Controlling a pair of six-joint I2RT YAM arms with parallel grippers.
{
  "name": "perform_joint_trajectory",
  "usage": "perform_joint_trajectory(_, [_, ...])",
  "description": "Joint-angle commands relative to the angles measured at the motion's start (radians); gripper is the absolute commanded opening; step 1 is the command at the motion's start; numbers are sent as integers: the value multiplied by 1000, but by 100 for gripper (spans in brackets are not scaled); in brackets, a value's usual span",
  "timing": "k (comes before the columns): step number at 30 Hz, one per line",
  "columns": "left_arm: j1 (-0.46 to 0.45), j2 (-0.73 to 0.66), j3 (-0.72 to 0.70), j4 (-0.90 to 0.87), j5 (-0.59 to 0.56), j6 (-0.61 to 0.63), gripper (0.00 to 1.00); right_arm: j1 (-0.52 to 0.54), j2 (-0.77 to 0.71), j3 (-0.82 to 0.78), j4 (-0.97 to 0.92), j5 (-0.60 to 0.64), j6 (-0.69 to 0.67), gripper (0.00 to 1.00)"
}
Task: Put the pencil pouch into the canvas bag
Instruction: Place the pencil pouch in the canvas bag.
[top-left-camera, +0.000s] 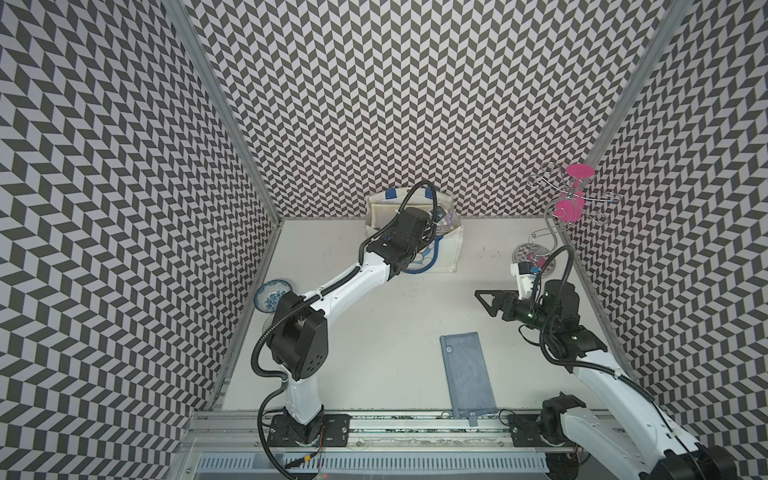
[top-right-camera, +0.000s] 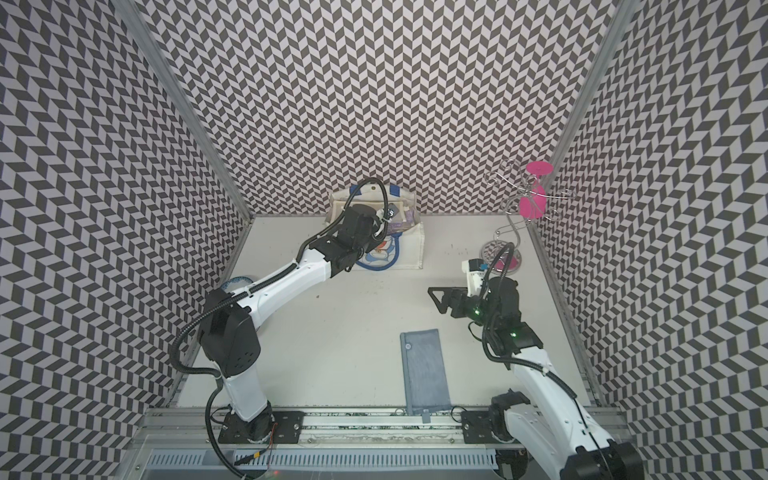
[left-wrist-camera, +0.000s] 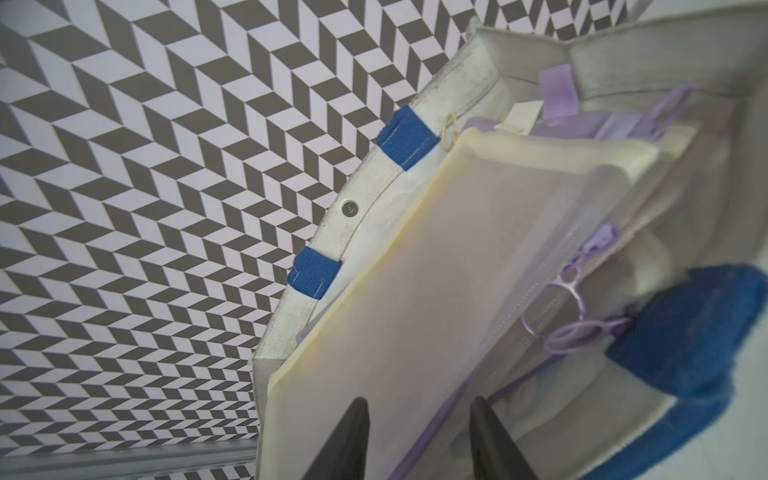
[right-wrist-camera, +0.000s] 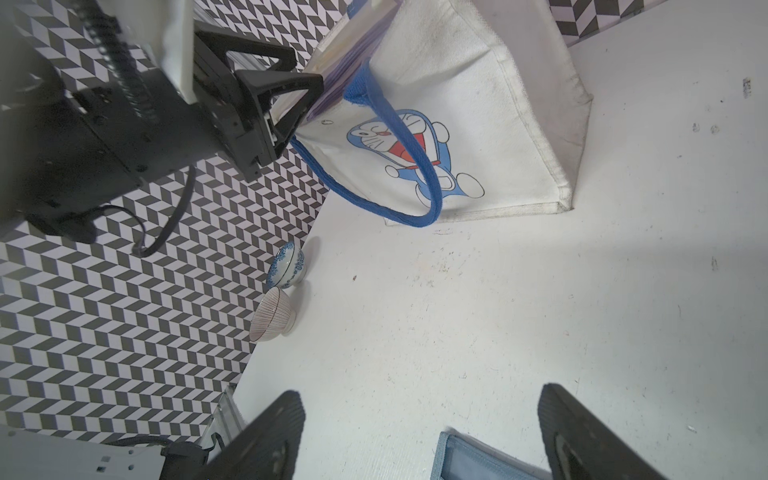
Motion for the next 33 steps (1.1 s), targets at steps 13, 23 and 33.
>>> perform_joint_trajectory(13, [177,-41,262,-275,522,-491,63,-7,-22,-9,59,-22,12,88])
perform_joint_trajectory(23, [253,226,454,-327,585,-599,60,-8,-29,-8,48,-14,2,88])
perform_joint_trajectory(33, [238,463,644,-412,496,-566,59,-12,4,-14,81,-19,6,88])
